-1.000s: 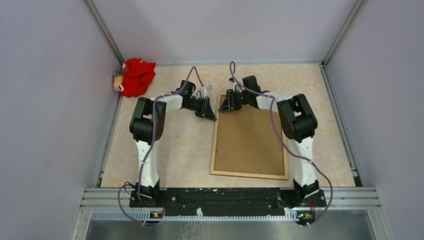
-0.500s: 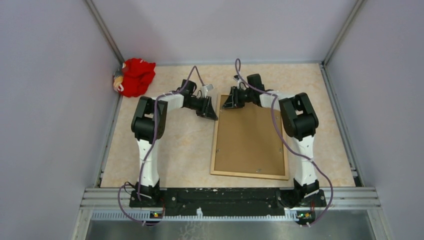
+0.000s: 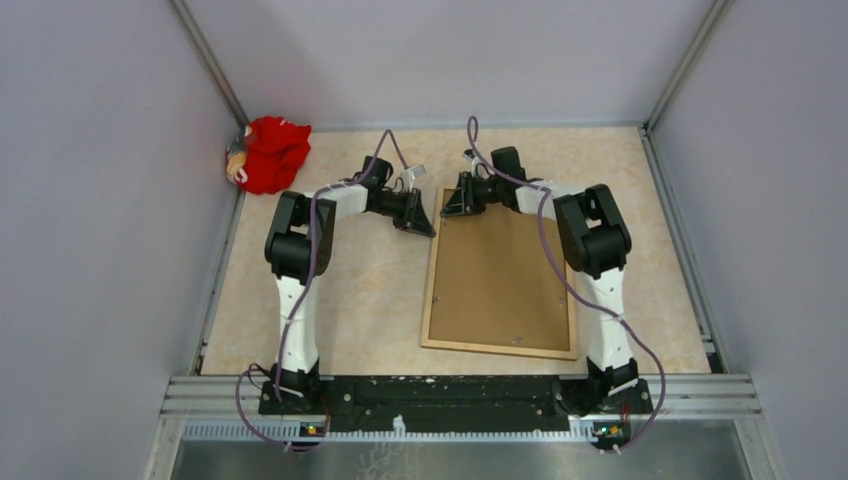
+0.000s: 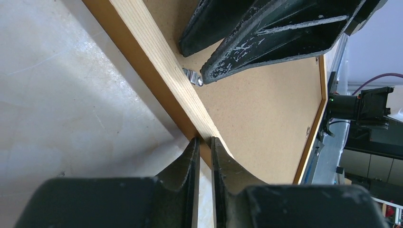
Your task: Put the photo into the frame
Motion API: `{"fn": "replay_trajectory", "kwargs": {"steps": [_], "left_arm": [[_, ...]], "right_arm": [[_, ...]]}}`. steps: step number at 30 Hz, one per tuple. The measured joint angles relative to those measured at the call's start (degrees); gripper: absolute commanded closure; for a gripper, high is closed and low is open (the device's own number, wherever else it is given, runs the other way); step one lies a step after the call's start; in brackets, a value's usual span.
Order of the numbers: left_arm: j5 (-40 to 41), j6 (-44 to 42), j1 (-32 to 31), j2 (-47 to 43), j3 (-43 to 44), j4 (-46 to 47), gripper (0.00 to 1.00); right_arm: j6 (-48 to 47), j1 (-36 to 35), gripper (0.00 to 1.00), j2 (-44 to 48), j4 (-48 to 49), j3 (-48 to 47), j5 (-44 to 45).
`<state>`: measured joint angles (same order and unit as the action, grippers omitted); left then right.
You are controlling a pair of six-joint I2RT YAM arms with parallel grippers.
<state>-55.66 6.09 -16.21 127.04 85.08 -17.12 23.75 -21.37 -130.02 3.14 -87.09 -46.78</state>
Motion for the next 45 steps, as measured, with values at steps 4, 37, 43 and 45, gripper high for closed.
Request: {"fn": "replay_trajectory", "kwargs": {"steps": [4,37,43,45], "left_arm": [[0.0,0.0,0.0,0.0,0.0,0.0,0.84],[-0.2,0.3,0.2,0.0,-0.2,0.4,0.87],[-0.3,0.5,0.2,0.0,-0.2,0.4,0.87],[-0.3,0.6,0.2,0.0,-0.2,0.4,0.87]], "right_arm": [[-0.6,0.0,0.75,0.0,-0.3,0.0,0.0],[-4.8,-1.2,0.81,-0.1,-7.5,-2.7,-0.3],[-6.7,-1.3,0.82,-1.0,-10.4,-4.9,-0.8],[-7.1,-1.5,0.82,-1.0,-10.5,-5.0,-1.1]]}}
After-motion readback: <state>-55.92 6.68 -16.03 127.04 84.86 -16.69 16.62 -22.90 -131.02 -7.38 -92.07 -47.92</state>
